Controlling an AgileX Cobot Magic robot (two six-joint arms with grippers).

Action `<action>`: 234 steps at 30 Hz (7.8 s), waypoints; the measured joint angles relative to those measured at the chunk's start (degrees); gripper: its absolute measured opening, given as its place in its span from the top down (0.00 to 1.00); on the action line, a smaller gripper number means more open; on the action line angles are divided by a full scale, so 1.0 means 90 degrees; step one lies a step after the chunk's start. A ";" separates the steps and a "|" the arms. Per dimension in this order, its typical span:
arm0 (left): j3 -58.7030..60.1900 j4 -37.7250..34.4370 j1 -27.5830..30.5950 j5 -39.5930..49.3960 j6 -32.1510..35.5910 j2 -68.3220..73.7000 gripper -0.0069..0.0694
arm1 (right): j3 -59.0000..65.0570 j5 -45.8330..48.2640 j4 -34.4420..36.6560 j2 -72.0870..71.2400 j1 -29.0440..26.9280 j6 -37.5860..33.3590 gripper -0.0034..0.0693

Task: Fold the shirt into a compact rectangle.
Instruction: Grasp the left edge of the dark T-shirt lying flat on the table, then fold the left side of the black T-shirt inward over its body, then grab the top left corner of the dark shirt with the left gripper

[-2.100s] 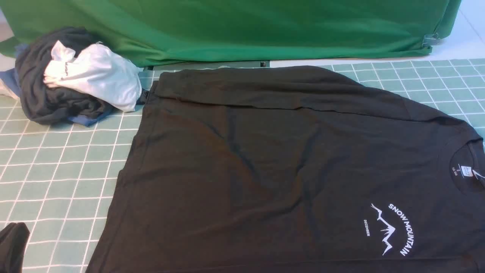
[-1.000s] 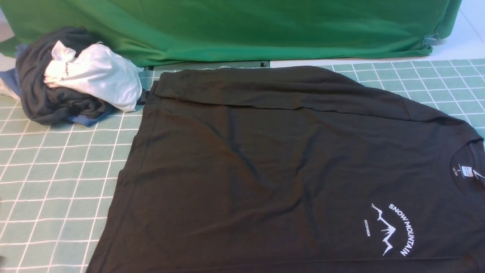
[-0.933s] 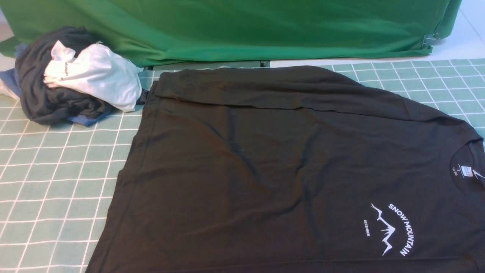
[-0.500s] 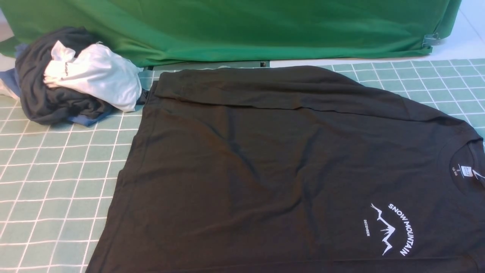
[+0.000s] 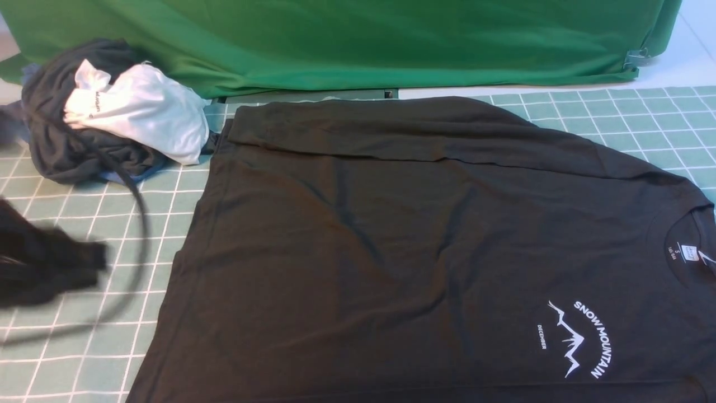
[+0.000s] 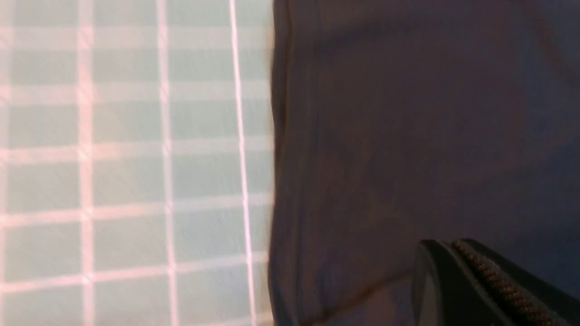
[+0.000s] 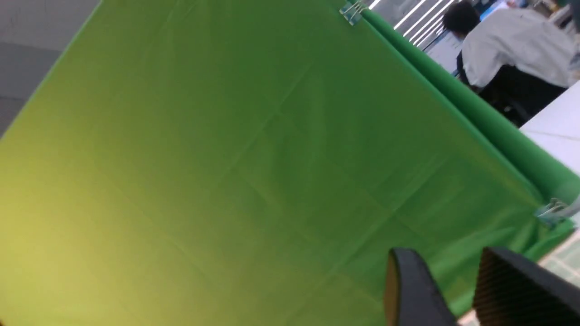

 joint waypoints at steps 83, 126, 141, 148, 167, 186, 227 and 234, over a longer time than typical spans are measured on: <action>-0.4748 0.3319 -0.2211 0.0501 -0.0317 0.4208 0.90 | -0.3753 0.4364 -0.1037 0.4966 0.4985 -0.3137 0.91; -0.4552 0.3828 -0.2211 0.0772 -0.1808 0.5428 0.84 | -0.4601 0.7224 -0.0615 0.8322 0.4985 -0.4625 0.16; -0.0725 0.1735 -0.2211 -0.0831 -0.1814 0.2522 0.91 | -0.4608 0.5814 -0.0609 1.0052 0.4985 -0.4796 0.16; 0.0516 0.1635 -0.2211 -0.1567 -0.2116 0.2508 0.90 | -0.4615 0.5769 -0.0539 1.0343 0.4985 -0.4803 0.44; 0.0750 0.1378 -0.2211 -0.1394 -0.2214 0.1743 0.89 | -0.4369 0.7139 -0.0056 0.9451 0.4985 -0.4470 0.92; -0.1982 0.1569 -0.2211 -0.0526 -0.2549 0.2360 0.89 | -0.3785 0.7674 0.0306 0.8733 0.5226 -0.4452 0.22; -0.7351 0.0851 -0.1281 -0.0303 -0.3933 0.8380 0.26 | -0.3979 0.7315 0.0078 0.4711 0.5487 -0.3792 0.91; -0.7357 0.0607 -0.1019 -0.0246 -0.3834 0.8413 0.64 | -0.3979 0.7332 0.0072 0.4711 0.5487 -0.3792 0.89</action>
